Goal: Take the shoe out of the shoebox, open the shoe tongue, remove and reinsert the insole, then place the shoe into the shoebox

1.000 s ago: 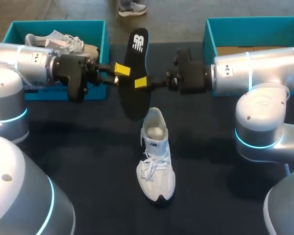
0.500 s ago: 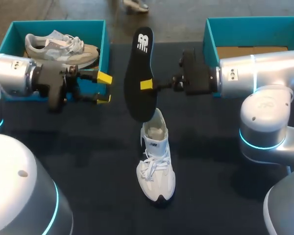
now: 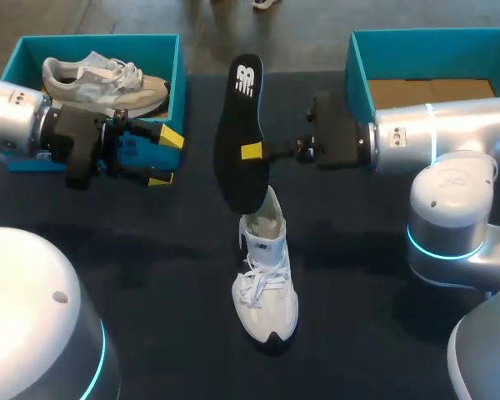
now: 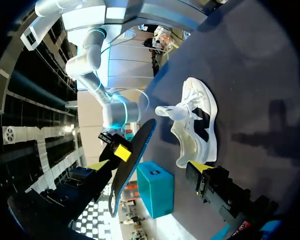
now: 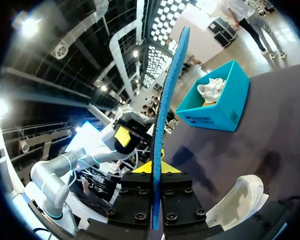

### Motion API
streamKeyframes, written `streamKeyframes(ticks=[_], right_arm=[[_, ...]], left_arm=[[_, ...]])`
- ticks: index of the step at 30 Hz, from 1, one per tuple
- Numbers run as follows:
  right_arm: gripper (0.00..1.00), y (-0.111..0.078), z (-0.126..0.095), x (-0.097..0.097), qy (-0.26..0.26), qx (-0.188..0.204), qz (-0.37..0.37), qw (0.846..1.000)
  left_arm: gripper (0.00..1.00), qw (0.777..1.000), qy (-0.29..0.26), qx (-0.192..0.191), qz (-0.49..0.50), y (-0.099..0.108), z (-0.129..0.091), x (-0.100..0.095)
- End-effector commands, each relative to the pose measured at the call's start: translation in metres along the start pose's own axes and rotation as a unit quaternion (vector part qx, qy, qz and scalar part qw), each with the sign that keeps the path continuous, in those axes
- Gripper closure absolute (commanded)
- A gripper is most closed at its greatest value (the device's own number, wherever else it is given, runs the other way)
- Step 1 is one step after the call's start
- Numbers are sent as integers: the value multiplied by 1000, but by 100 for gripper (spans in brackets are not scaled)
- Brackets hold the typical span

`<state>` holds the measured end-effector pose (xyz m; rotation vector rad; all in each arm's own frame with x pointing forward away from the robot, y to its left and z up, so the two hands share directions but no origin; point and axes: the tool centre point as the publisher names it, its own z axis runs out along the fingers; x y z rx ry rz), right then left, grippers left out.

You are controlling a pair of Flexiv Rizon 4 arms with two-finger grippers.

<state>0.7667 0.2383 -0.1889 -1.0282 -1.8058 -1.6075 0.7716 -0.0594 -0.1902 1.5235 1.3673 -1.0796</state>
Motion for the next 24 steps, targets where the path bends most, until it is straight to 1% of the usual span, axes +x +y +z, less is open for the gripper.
streamKeyframes(ticks=[1,6,8,10,11,12,13,15,16,20,23,24], right_arm=[[100,-1,0,0,0,-2,0,1000],[100,-1,0,0,0,-2,0,1000],[100,-4,-8,2,9,-2,-3,1000],[100,-7,-15,2,8,-1,-8,1000],[100,-7,-16,1,9,0,-9,1000],[100,-9,-20,1,6,6,-12,1000],[100,-10,-21,0,5,6,-13,1000],[100,-10,-24,-1,8,10,-17,1000],[100,-11,-26,-2,9,11,-19,1000],[100,-14,-30,-10,14,10,-24,1000],[100,-16,-30,-17,15,12,-32,999],[100,-17,-30,-19,7,16,-39,999]], left_arm=[[0,1000,1,0,0,-1,0,0],[0,1000,1,0,0,-1,0,0],[0,1000,1,0,0,-1,0,0],[0,1000,1,0,0,-1,0,0],[0,1000,-2,2,-11,0,2,3],[0,999,5,-4,-37,3,6,7],[0,998,-6,15,-54,4,8,10],[0,997,6,14,-73,8,12,14],[0,996,2,25,-90,8,14,16],[0,990,19,41,-133,9,21,23],[0,986,34,41,-159,9,23,29],[0,983,43,40,-172,9,24,31]])
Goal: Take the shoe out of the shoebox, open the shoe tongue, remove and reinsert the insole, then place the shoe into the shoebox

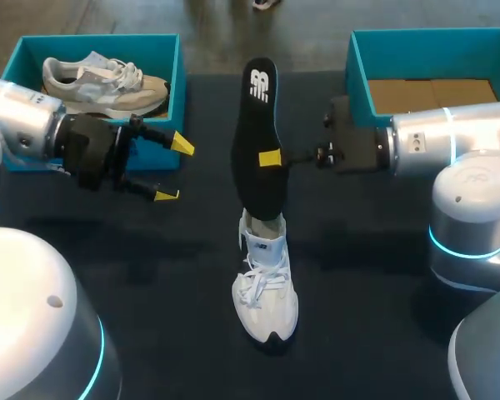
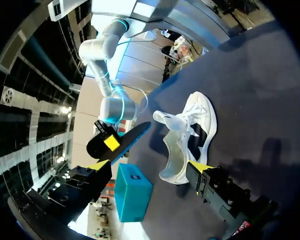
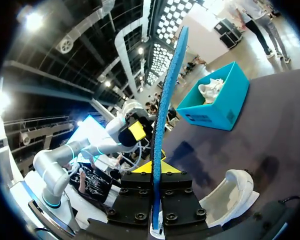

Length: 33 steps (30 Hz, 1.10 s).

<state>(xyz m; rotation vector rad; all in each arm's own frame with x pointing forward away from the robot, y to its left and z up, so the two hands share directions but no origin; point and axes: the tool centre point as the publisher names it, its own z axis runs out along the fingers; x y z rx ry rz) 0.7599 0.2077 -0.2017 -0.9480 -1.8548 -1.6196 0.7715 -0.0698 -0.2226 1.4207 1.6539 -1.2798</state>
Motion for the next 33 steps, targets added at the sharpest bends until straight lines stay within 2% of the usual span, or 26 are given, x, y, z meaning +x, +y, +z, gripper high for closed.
streamKeyframes(ticks=[1,10,14,31,33], right_arm=[[100,-4,-1,-8,1,3,-16,1000],[100,-6,11,-25,2,18,-65,998],[100,-5,14,-32,-6,6,-60,998],[100,-6,15,-35,-16,3,-52,998],[100,-7,18,-38,-7,1,-57,998]], left_arm=[[0,999,25,10,-34,10,4,3],[0,987,65,4,-147,17,6,29],[0,977,85,-18,-194,23,6,43],[0,977,85,-18,-194,23,6,43],[0,970,85,-18,-226,30,12,47]])
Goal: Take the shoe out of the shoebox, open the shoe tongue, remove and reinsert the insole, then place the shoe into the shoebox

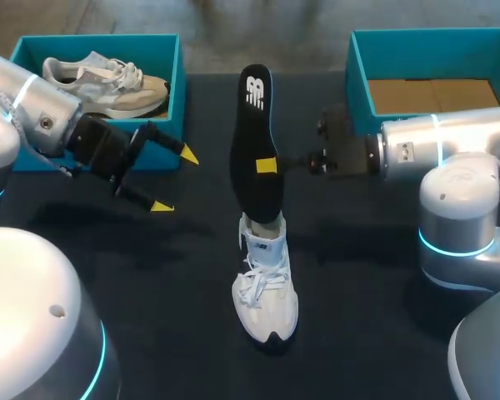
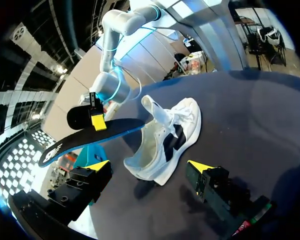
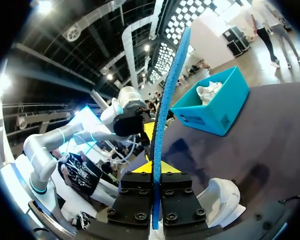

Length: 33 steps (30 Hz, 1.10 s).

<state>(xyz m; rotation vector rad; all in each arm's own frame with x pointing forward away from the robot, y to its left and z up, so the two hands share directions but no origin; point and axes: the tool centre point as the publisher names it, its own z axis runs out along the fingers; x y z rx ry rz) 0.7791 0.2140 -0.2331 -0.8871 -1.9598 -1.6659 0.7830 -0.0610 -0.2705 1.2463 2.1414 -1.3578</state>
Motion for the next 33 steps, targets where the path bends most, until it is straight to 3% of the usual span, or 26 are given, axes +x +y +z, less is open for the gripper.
streamKeyframes(ticks=[1,14,22,33], right_arm=[[100,-4,6,-5,0,-1,-1,1000],[100,3,9,-6,0,-27,-48,998],[100,0,11,-10,6,-33,-64,997],[100,2,10,-26,-2,-44,-77,996]], left_arm=[[0,999,3,4,-47,11,8,-1],[0,985,60,12,-161,42,25,0],[0,974,81,-20,-209,60,34,8],[0,964,86,-37,-250,68,47,12]])
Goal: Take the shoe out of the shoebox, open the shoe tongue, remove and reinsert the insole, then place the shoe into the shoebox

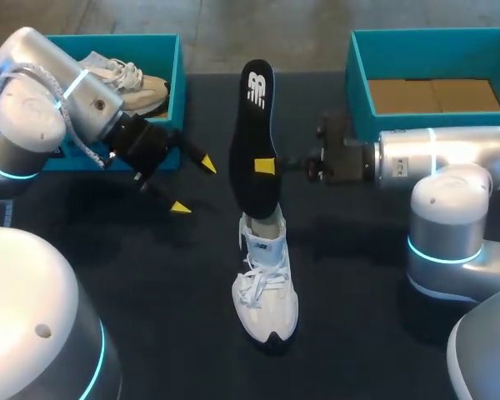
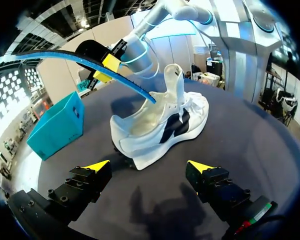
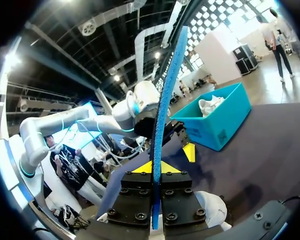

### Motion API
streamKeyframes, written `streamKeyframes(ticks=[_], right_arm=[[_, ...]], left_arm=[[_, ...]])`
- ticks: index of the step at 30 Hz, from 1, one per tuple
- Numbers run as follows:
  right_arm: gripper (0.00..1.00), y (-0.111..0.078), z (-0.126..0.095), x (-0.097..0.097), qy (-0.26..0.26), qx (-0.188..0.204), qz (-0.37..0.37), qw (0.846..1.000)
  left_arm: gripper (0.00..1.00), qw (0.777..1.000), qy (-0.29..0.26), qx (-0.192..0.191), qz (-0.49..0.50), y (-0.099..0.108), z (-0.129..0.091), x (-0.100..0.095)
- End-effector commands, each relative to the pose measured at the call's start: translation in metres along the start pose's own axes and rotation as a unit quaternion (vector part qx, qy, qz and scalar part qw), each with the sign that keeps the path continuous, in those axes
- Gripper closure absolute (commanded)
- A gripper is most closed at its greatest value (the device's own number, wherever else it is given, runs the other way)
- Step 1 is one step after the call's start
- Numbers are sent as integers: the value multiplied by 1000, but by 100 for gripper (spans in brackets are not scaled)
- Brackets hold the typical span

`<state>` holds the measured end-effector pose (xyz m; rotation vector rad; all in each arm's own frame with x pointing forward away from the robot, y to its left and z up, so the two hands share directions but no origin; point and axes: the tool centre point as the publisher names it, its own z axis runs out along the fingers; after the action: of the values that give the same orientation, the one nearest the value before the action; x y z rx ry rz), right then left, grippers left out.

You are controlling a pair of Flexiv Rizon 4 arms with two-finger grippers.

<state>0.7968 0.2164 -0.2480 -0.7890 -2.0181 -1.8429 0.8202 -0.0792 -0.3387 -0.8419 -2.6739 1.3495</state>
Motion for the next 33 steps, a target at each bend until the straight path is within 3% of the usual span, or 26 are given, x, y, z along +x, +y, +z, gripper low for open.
streamKeyframes(ticks=[1,33], right_arm=[[100,-1,3,-4,-2,-4,-4,1000],[100,0,0,-8,-3,-6,-15,1000]], left_arm=[[0,1000,-3,-7,-8,0,4,-4],[0,1000,-4,-9,-11,1,4,-5]])
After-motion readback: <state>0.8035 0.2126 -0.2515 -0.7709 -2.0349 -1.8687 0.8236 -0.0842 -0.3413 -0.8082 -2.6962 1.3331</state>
